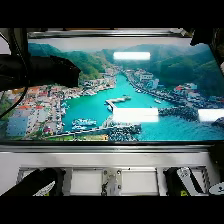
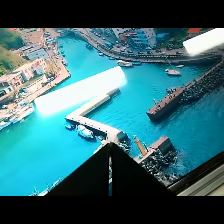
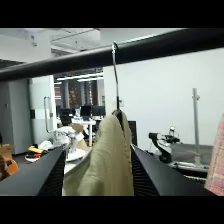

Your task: Fold the clothes and pants, and hang the long-sleeved shirts on hangers.

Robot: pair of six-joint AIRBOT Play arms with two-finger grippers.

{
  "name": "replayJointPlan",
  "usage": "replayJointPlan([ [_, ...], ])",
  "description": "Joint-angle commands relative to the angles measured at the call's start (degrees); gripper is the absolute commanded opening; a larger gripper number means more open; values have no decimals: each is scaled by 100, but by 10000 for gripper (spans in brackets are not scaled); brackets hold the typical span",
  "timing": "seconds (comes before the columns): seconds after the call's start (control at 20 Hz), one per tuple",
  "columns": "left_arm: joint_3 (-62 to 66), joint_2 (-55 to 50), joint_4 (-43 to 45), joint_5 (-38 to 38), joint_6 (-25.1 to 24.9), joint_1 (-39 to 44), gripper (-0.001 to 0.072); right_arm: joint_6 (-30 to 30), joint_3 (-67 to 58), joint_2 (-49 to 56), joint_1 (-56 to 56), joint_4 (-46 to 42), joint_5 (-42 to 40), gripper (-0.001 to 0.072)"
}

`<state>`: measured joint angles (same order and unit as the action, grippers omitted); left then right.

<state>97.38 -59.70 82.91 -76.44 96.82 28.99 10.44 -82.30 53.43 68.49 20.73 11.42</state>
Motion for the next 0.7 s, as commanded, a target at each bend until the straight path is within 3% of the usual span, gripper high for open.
replayJointPlan([
  [0.0, -2, -2, 11, 4, -79, -4, 10, -227, 2, -210, -2, 0, 1285, 433],
  [0.15, 0, -2, 7, 9, -98, -4, 10, -1128, 9, -195, -2, -83, 3237, 426],
  [0.2, -2, -4, 4, 13, -98, -4, 10, -1591, 9, -140, -11, -219, 4076, 332],
  [0.25, -2, -4, 7, 13, -98, -4, 10, -1893, 11, -74, -101, -496, 4889, 179],
  [0.3, -2, -7, 7, 20, -98, -4, 11, -2026, 52, -17, -269, -774, 5377, 130],
  [0.4, -2, -17, 2, 11, -98, -4, 10, -2081, 380, -52, -992, -1478, 5560, 271],
  [0.45, -2, -17, 0, 13, -98, -4, 10, -2149, 549, -72, -1401, -1808, 5606, 304],
  [0.65, -2, -17, -7, 13, -96, -4, 10, -3128, 1128, -9, -3202, -3097, 6378, 302],
])
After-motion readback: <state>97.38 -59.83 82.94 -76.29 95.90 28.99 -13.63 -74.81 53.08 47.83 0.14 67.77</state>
